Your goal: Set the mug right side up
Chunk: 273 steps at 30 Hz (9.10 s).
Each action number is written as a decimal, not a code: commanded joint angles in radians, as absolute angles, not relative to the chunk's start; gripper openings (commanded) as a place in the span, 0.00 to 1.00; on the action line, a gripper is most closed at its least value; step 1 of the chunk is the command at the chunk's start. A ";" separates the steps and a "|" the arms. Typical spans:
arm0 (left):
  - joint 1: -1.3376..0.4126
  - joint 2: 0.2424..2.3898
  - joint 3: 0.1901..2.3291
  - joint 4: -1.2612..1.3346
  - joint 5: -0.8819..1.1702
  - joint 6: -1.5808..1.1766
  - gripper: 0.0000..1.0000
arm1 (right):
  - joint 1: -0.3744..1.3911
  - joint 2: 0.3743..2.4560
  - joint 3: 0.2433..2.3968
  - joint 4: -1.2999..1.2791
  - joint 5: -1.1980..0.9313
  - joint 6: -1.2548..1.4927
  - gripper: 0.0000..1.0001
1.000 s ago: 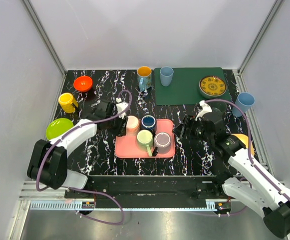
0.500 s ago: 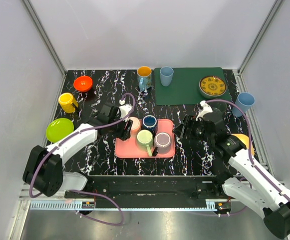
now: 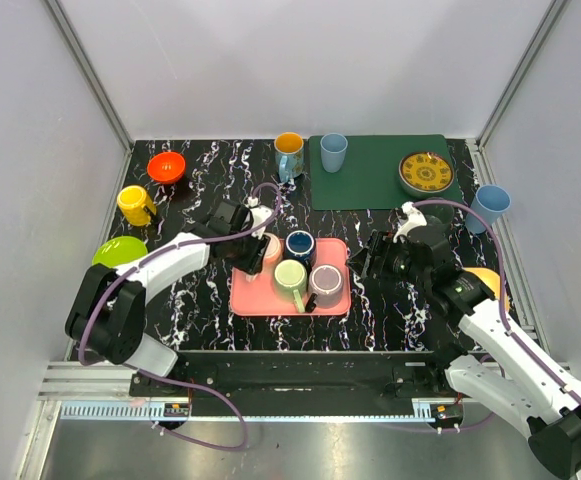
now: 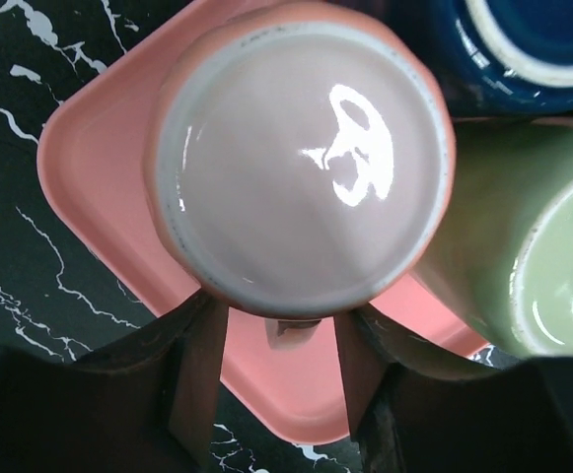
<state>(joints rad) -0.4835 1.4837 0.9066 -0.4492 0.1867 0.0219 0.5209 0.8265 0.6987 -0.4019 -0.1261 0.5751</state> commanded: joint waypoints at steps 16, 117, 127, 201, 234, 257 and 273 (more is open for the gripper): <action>-0.514 1.401 0.995 -0.564 0.112 0.003 0.00 | 0.525 0.830 0.704 -0.399 -0.138 0.581 0.77; -0.640 0.583 0.679 -0.238 -0.387 -0.753 0.93 | 0.371 1.555 1.242 -0.630 0.462 0.474 0.00; -0.640 0.706 0.663 -0.235 -0.288 -0.793 0.91 | 0.262 1.693 1.261 -0.594 0.394 0.471 0.00; -1.172 1.238 0.758 -0.433 -0.678 -1.305 0.70 | 0.634 1.062 0.885 -0.498 -0.008 0.557 0.71; -1.127 1.328 0.833 -0.589 -0.569 -1.325 0.37 | 0.637 1.037 0.879 -0.468 -0.055 0.551 0.72; -1.048 1.439 0.920 -0.566 -0.422 -1.003 0.45 | 0.635 1.089 0.868 -0.440 -0.061 0.551 0.72; -1.049 1.361 0.874 -0.557 -0.382 -0.951 0.00 | 0.635 1.059 0.894 -0.457 -0.086 0.542 0.72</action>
